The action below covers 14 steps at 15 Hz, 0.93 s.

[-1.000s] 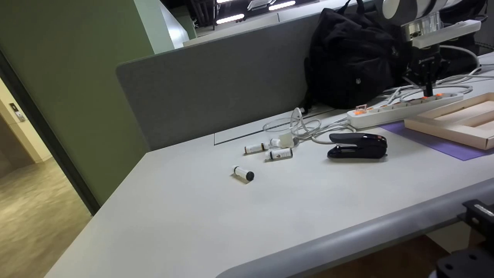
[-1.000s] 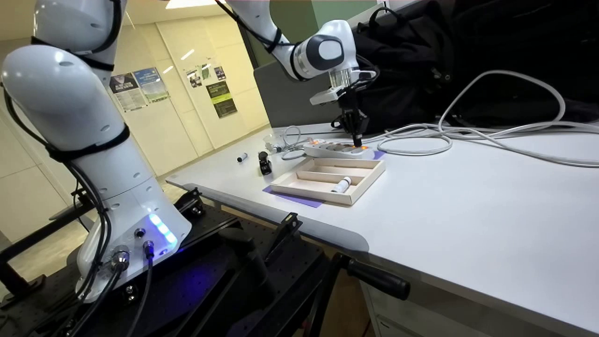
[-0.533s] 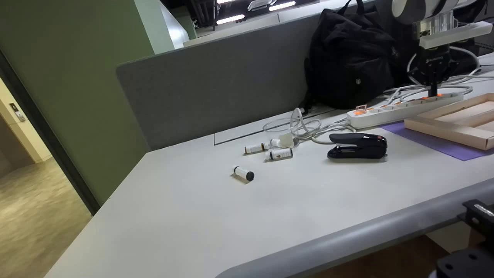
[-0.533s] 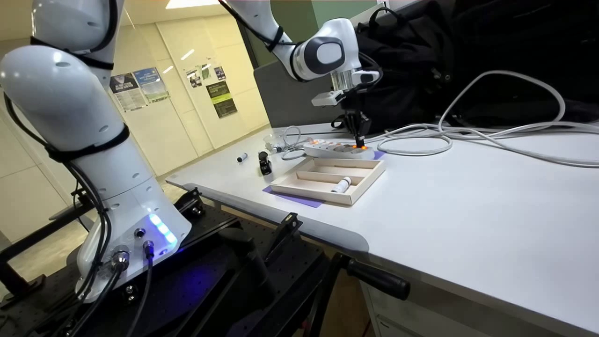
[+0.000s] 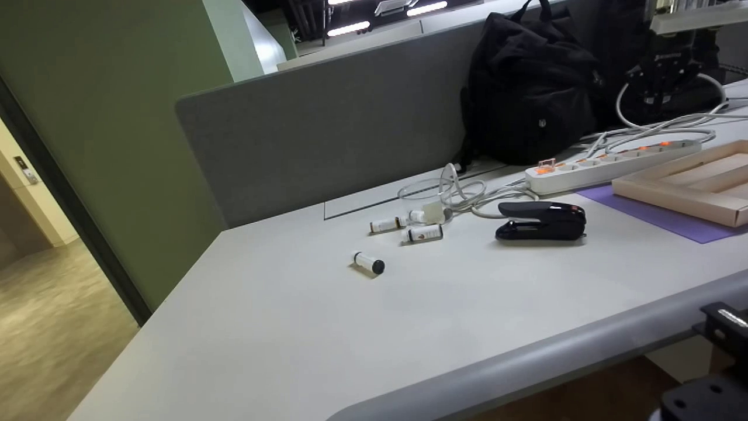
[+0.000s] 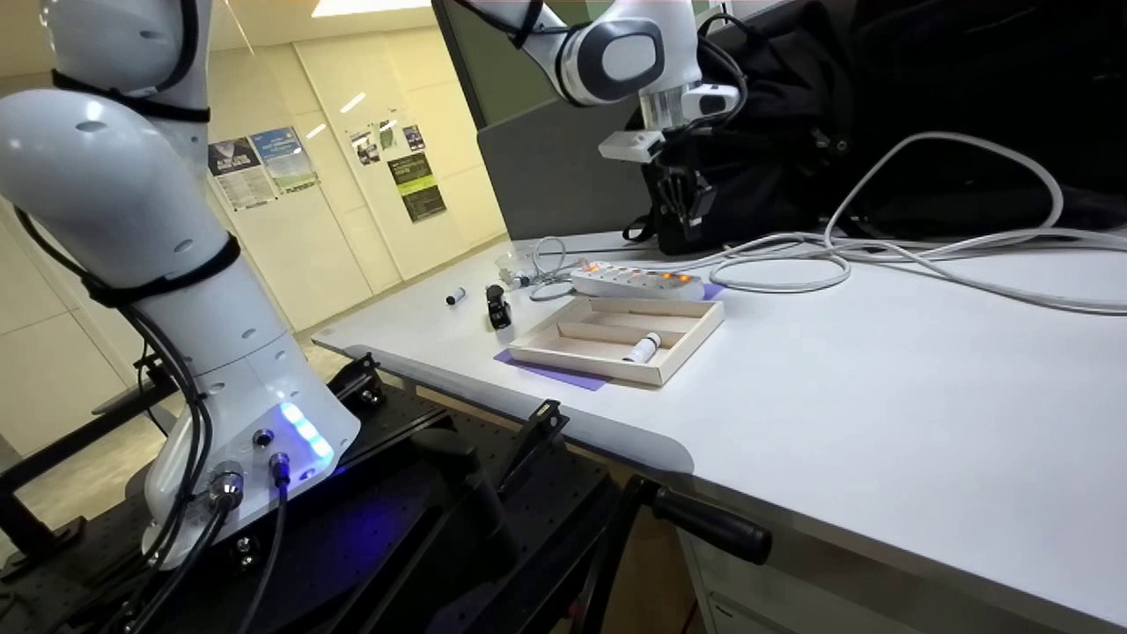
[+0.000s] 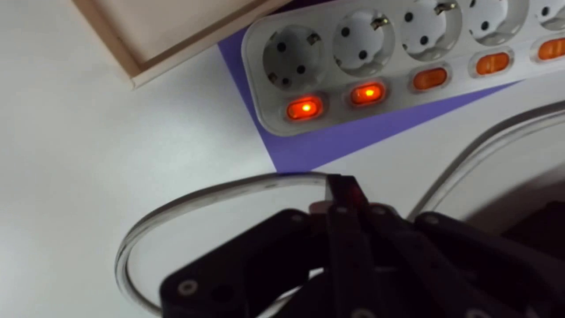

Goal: Turn off the third switch from the left then turn on the first and second right

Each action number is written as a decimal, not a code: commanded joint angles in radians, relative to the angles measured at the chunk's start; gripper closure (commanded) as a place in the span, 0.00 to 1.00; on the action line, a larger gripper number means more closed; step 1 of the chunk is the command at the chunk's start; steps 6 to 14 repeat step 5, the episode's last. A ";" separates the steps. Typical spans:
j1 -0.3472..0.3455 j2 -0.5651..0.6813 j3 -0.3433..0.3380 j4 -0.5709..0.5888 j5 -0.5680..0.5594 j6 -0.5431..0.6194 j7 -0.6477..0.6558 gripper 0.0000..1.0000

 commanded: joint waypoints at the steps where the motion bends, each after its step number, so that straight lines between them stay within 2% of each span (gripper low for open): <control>1: 0.013 -0.105 -0.029 0.005 -0.046 -0.175 0.005 0.74; 2: 0.019 -0.111 -0.039 0.022 -0.059 -0.242 0.019 0.73; 3: 0.011 -0.084 -0.026 0.008 -0.024 -0.154 -0.009 0.92; 5: 0.017 -0.113 -0.037 0.012 -0.036 -0.219 -0.009 0.79; 14: 0.017 -0.113 -0.037 0.012 -0.036 -0.219 -0.009 0.79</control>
